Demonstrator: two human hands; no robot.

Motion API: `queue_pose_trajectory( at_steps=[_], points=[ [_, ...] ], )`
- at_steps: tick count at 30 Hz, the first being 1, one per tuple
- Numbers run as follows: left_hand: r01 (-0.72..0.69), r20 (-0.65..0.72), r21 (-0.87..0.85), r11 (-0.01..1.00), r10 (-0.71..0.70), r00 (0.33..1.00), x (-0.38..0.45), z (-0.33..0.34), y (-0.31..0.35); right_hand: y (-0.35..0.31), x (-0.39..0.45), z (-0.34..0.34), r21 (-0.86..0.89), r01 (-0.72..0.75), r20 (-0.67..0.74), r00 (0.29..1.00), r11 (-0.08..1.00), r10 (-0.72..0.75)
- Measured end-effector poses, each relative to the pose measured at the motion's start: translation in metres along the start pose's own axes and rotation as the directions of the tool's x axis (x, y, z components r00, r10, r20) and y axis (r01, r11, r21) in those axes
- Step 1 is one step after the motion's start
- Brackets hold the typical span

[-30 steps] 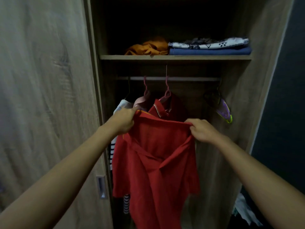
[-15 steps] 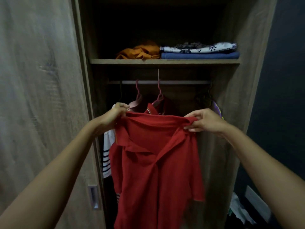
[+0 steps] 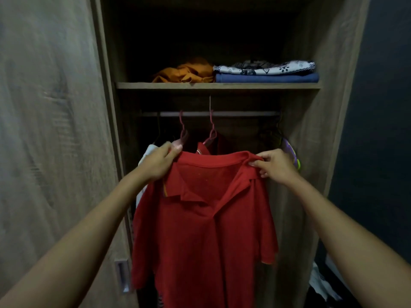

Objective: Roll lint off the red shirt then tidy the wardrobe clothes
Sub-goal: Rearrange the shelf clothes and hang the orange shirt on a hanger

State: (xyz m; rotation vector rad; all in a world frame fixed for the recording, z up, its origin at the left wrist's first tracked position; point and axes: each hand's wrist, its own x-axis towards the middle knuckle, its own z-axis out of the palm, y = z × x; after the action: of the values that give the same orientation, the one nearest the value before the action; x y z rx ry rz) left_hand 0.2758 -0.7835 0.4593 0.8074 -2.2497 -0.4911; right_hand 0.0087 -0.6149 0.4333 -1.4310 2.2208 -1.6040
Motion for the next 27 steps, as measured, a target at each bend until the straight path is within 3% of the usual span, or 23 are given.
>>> queue_pose_trajectory(
  at_steps=[1,3,5,6,9,12,16,20,24,27],
  points=[
    [0.056,0.037,-0.069,0.996,-0.053,0.998,0.002,0.0,0.002,0.001,0.001,-0.001,-0.007,-0.007,-0.008,1.0,1.0,0.006],
    [0.197,0.255,-0.35,0.916,-0.109,0.961,0.004,-0.001,0.01,0.005,0.003,-0.004,-0.004,-0.015,-0.047,0.999,1.0,0.015],
    [0.32,0.442,-0.56,0.764,-0.051,0.896,0.007,0.0,0.015,0.012,0.006,-0.007,0.011,-0.041,-0.098,0.994,0.999,0.042],
    [0.298,0.446,-0.562,0.771,-0.021,0.895,0.011,0.003,0.015,0.015,0.008,-0.008,0.028,-0.072,-0.1,0.992,0.997,0.075],
    [0.061,0.281,-0.379,0.923,0.052,0.958,0.026,0.018,0.015,0.026,0.015,-0.002,0.035,-0.179,-0.012,0.984,0.983,0.18],
    [-0.128,0.101,-0.226,0.966,0.154,0.983,0.044,0.039,0.023,0.042,0.027,0.001,-0.131,-0.19,-0.007,0.982,0.973,0.191],
    [-0.265,-0.104,-0.067,0.962,0.257,0.961,0.065,0.062,0.046,0.049,0.052,-0.004,-0.249,-0.124,-0.223,0.972,0.96,0.068],
    [-0.326,-0.111,-0.006,0.945,0.324,0.94,0.092,0.084,0.056,0.056,0.095,-0.018,-0.343,-0.085,-0.374,0.926,0.935,-0.053],
    [-0.293,-0.089,0.002,0.956,0.292,0.952,0.113,0.1,0.057,0.069,0.137,-0.02,-0.458,-0.115,-0.378,0.923,0.881,-0.076],
    [-0.282,-0.097,-0.004,0.959,0.281,0.955,0.125,0.108,0.056,0.081,0.158,-0.015,-0.644,-0.146,-0.335,0.936,0.751,-0.105]
  ],
)
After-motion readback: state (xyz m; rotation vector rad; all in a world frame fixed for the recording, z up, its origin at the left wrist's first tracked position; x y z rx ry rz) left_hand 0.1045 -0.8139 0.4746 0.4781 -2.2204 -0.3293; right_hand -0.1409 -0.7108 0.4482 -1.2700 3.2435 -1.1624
